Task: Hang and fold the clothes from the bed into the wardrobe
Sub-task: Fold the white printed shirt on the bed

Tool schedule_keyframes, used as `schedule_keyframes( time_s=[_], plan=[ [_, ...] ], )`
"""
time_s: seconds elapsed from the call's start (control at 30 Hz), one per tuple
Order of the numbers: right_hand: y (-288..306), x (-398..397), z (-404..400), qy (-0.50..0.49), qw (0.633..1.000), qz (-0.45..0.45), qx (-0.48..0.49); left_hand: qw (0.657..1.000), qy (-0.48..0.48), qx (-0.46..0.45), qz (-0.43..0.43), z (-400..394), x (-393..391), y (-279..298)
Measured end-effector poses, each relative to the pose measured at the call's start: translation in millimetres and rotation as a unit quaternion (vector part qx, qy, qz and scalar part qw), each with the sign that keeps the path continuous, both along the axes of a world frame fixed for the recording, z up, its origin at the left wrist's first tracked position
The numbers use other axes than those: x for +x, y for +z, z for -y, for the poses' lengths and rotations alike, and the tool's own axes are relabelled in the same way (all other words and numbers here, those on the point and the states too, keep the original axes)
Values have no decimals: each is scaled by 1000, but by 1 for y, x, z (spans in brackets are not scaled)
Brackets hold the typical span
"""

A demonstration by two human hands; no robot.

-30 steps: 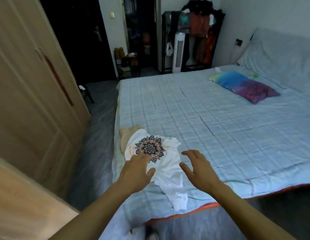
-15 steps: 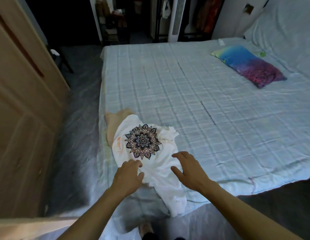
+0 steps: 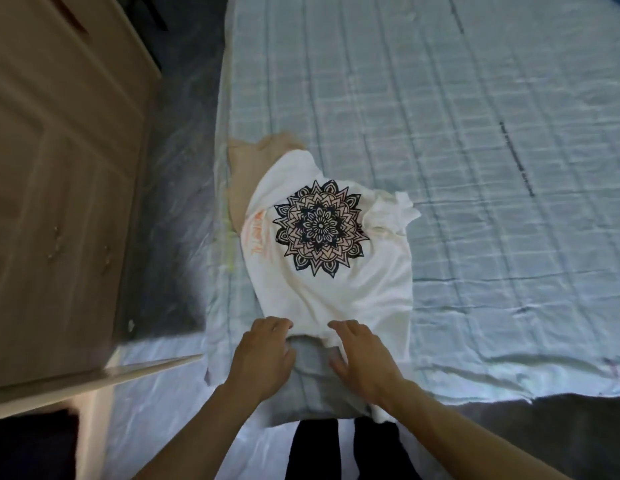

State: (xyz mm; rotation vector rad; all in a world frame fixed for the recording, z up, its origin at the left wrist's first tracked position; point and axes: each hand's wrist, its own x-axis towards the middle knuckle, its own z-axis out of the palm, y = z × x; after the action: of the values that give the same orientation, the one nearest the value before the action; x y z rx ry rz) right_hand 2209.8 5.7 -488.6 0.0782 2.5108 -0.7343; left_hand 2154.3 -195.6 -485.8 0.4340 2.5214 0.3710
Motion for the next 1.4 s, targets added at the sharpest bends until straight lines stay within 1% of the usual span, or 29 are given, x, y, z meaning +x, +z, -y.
schedule_keyframes(
  time_s=[0.07,0.2,0.3,0.37,0.43,0.5,0.57,0.63,0.7,0.83,0.9,0.97,1.03,1.1,1.17,1.2,1.27,1.3,1.4],
  plan=[
    [-20,2,0,-7,1000,-3,-3,1000,-11,1,1,-5,-1,-20],
    [-53,-2,-3,-10,1000,-3,8,998,-48,-40,-32,-4,-5,-58],
    [-68,-5,3,-31,999,-7,30,997,-29,-14,-68,-3,-8,-73],
    [-74,-8,8,-60,996,-45,44,995,-12,10,-103,-5,-12,-75],
    [-74,-16,10,-88,991,-75,61,991,12,44,-124,-7,-18,-69],
    [-69,-25,7,-98,991,-74,51,988,26,76,-132,-7,-25,-55],
    [-59,-32,-2,-121,989,-90,-4,987,36,95,-121,-7,-32,-36],
    [-39,-40,-13,-162,978,-105,-78,987,40,105,-113,-8,-41,-16],
    [-16,-51,-26,-181,968,-126,-122,984,46,123,-117,-10,-52,6],
    [26,-80,-54,-156,962,-168,-150,976,25,157,-147,-15,-81,50],
    [41,-93,-59,-143,955,-187,-180,972,25,161,-170,-12,-97,67],
    [50,-103,-55,-121,949,-204,-207,969,50,148,-190,-3,-110,75],
    [52,-109,-44,-77,951,-211,-212,970,66,112,-204,5,-115,75],
    [46,-110,-37,-47,958,-198,-201,982,53,50,-175,6,-113,69],
    [37,-106,-42,-47,966,-163,-195,994,-15,-45,-98,-2,-105,57],
    [32,-102,-47,-51,969,-141,-197,994,-53,-80,-55,-7,-100,50],
    [22,-91,-63,-64,973,-114,-188,992,-89,-92,14,-20,-87,37],
    [18,-86,-72,-76,975,-109,-176,992,-91,-83,26,-26,-80,30],
    [3,-72,-104,-123,980,-89,-126,996,-75,-50,15,-48,-65,14]
  ],
)
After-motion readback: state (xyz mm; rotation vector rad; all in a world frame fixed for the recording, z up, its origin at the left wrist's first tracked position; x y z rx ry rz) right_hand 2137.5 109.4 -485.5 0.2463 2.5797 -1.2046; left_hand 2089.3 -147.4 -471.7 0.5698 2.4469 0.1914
